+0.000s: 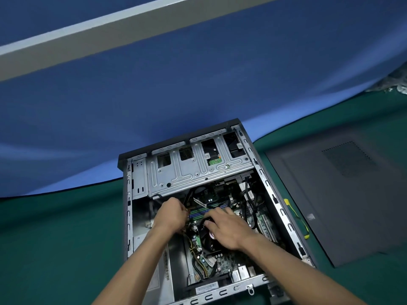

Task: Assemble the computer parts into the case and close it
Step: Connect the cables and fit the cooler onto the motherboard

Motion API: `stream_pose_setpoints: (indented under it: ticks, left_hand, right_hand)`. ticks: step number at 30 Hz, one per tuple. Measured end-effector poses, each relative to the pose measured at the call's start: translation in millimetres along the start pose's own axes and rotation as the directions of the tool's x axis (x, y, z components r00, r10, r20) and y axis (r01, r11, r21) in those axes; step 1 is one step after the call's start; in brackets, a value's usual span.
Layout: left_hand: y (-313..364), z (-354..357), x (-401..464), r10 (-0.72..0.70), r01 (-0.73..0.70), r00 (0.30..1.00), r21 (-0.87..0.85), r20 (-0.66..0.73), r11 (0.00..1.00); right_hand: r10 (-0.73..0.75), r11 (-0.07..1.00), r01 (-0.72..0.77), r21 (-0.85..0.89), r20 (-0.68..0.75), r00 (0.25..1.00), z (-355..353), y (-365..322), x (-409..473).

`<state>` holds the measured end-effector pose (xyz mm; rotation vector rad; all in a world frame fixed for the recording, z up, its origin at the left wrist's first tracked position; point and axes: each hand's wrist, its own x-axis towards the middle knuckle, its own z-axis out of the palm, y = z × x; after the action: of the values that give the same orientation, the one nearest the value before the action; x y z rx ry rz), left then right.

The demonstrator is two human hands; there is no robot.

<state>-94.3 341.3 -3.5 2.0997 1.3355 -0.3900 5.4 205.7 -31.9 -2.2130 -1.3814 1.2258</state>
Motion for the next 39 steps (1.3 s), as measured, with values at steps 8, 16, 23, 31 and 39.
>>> stream_pose_setpoints:
  ticks: [8, 16, 23, 31, 39]
  left_hand:
    - [-10.0, -5.3, 13.2, -0.111, 0.095, 0.975, 0.093, 0.194, 0.991]
    - [-5.6, -1.6, 22.6, -0.156, 0.120, 0.952, 0.150, 0.261, 0.981]
    - [-8.1, -0.6, 25.0, -0.097, 0.032, 0.938, 0.193, 0.334, 0.981]
    - [-3.9, -4.6, 23.8, 0.015, -0.072, 0.965, 0.210, 0.262, 0.975]
    - [-7.1, -9.2, 17.7, 0.020, -0.015, 0.952, -0.020, 0.305, 1.000]
  right_hand:
    - [0.105, 0.988, -0.092, 0.124, -0.106, 0.989, 9.5, 1.7, 19.8]
    - [0.083, 0.992, -0.100, -0.075, -0.201, 0.976, 17.2, 1.8, 24.0]
    - [0.089, 0.972, -0.130, -0.195, -0.202, 0.975, 20.2, -2.6, 26.6]
    - [0.085, 0.975, -0.127, -0.182, -0.223, 0.971, 19.5, -3.1, 28.3]
    - [0.072, 0.975, -0.117, -0.189, -0.229, 0.971, 22.3, -1.5, 29.3]
